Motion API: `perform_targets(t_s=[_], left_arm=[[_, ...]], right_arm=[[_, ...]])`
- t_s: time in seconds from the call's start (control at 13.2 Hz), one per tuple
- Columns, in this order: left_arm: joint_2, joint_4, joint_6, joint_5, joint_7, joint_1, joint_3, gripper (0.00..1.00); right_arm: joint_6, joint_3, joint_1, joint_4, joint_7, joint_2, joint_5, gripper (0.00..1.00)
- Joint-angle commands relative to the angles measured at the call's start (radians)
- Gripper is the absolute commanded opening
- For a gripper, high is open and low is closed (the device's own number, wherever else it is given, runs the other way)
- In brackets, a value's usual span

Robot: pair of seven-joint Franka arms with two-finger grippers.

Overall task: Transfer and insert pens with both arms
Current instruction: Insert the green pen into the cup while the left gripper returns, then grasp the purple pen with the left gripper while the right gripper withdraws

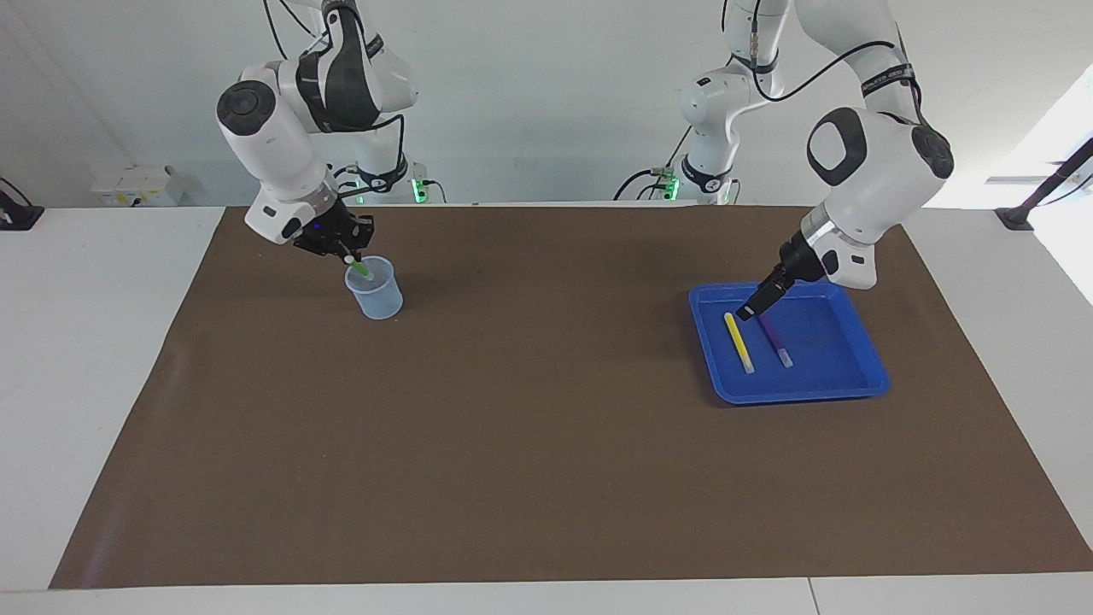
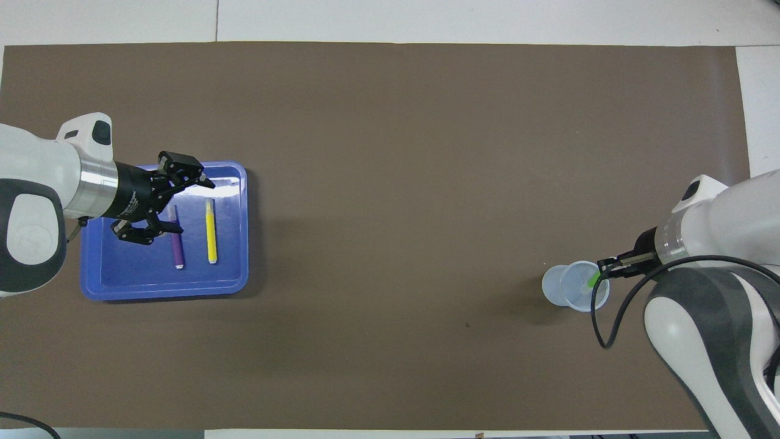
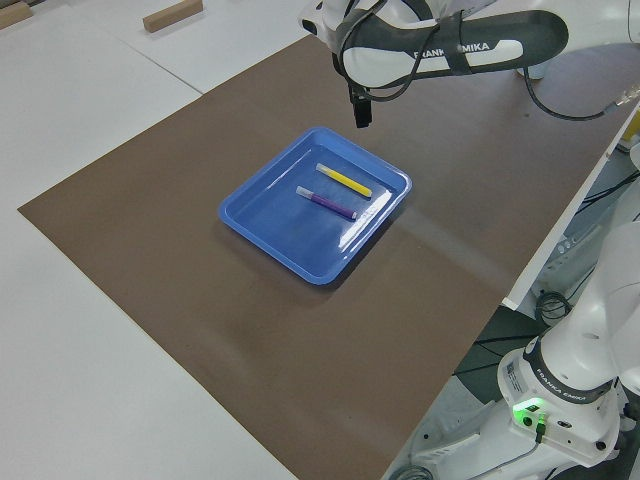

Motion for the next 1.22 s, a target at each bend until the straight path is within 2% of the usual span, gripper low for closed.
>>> perform_targets(t_s=[0.0, 0.15, 0.23, 0.3, 0.38, 0.61, 0.76, 0.84, 0.99, 1.14], left_arm=[[0.057, -0.007, 0.061, 0.133, 0.234, 0.021, -0.008, 1.00], [0.116, -0.010, 0.146, 0.300, 0.321, 0.018, -0.010, 1.00], [0.142, -0.010, 0.173, 0.354, 0.373, 0.018, -0.008, 1.00], [0.159, -0.010, 0.187, 0.402, 0.400, 0.018, -0.008, 1.00], [0.180, -0.013, 0.209, 0.439, 0.408, 0.018, -0.008, 1.00], [0.228, -0.027, 0.242, 0.578, 0.402, -0.006, -0.008, 1.00], [0.239, -0.061, 0.278, 0.585, 0.398, 0.008, -0.008, 0.95], [0.235, -0.070, 0.269, 0.585, 0.393, 0.008, -0.008, 0.92], [0.225, -0.110, 0.258, 0.585, 0.317, 0.005, -0.010, 0.79], [0.225, -0.102, 0.237, 0.583, 0.266, 0.006, -0.011, 0.80]], right_arm=[[0.042, 0.011, -0.020, -0.035, -0.007, 0.002, -0.019, 0.00], [0.043, 0.011, -0.018, -0.041, -0.005, 0.003, -0.019, 0.18], [0.043, 0.011, -0.018, -0.041, -0.007, 0.003, -0.019, 0.42], [0.037, 0.011, -0.020, -0.032, -0.011, 0.009, -0.016, 0.76], [0.031, 0.008, -0.021, -0.009, -0.015, 0.011, -0.002, 0.98], [-0.021, 0.014, 0.002, 0.101, -0.008, 0.013, 0.054, 1.00], [-0.070, 0.012, 0.002, 0.159, 0.005, 0.017, 0.193, 1.00], [-0.094, 0.012, 0.000, 0.190, 0.060, 0.025, 0.269, 1.00], [-0.090, 0.014, 0.017, 0.227, 0.215, 0.033, 0.370, 1.00], [-0.067, 0.014, 0.065, 0.230, 0.350, 0.034, 0.508, 1.00]])
